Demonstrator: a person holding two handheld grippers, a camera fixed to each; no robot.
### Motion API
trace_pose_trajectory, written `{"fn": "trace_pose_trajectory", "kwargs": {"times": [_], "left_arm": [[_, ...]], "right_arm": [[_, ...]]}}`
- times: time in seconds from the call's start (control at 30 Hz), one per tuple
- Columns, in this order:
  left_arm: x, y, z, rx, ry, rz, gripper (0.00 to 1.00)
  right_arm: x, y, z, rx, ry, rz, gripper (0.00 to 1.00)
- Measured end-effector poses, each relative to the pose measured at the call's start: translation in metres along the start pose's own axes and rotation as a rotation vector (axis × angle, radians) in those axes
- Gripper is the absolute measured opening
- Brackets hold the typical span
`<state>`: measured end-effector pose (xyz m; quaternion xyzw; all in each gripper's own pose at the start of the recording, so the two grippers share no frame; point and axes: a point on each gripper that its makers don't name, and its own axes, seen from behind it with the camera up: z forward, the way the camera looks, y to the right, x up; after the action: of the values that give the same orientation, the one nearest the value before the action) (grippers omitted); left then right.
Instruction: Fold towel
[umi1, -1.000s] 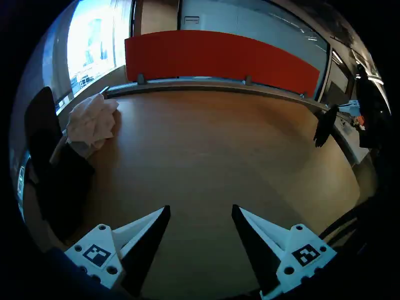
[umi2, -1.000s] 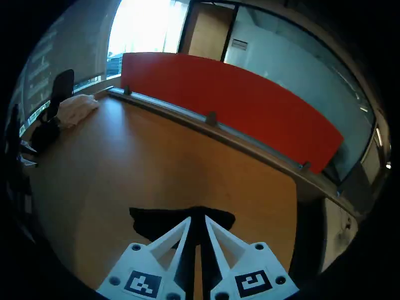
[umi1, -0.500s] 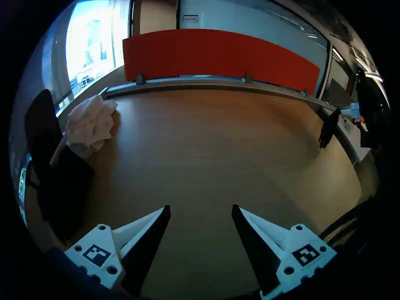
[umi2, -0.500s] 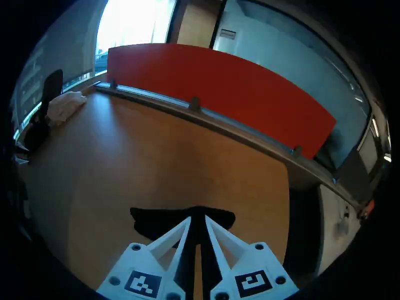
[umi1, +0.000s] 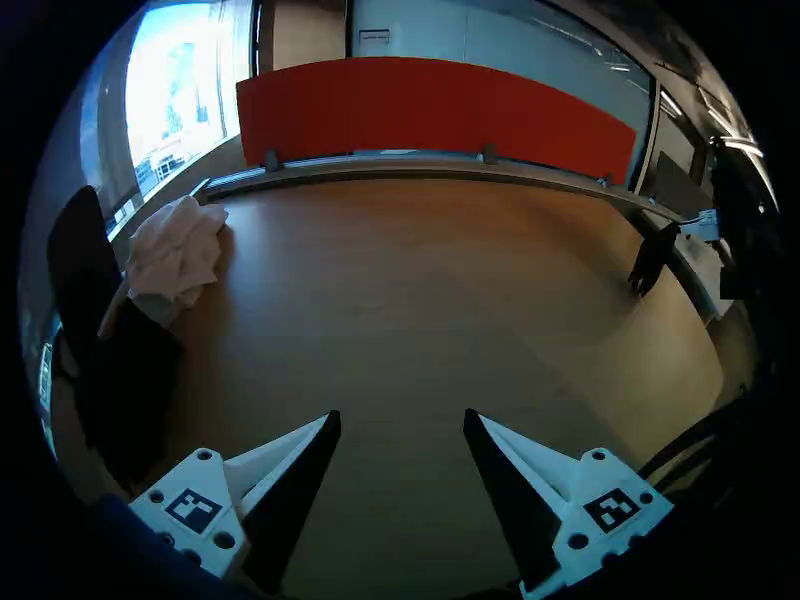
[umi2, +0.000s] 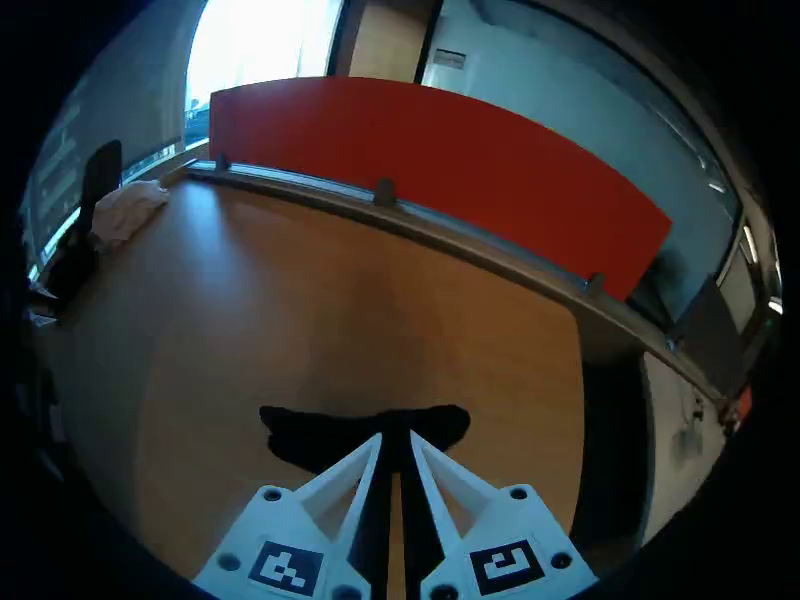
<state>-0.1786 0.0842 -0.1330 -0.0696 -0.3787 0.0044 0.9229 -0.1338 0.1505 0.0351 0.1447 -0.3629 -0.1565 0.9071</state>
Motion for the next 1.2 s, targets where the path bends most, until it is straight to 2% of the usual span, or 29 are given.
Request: {"fn": "trace_pose_trajectory", "kwargs": {"times": [0.3, 0.6, 0.87, 1.2], "left_arm": [[0.0, 0.006, 0.001, -0.01, -0.001, 0.013, 0.91], [0.0, 0.012, 0.001, -0.017, -0.003, 0.028, 0.91], [-0.001, 0.014, -0.001, -0.018, -0.008, 0.044, 0.91], [-0.001, 0.014, -0.001, -0.013, -0.01, 0.048, 0.91]], "right_arm": [[-0.037, 0.012, -0.01, -0.022, -0.031, 0.044, 0.04], [-0.088, 0.023, -0.017, -0.049, -0.077, 0.113, 0.04], [-0.137, 0.031, -0.016, -0.07, -0.142, 0.169, 0.04], [-0.178, 0.037, -0.013, -0.089, -0.211, 0.207, 0.04]]}}
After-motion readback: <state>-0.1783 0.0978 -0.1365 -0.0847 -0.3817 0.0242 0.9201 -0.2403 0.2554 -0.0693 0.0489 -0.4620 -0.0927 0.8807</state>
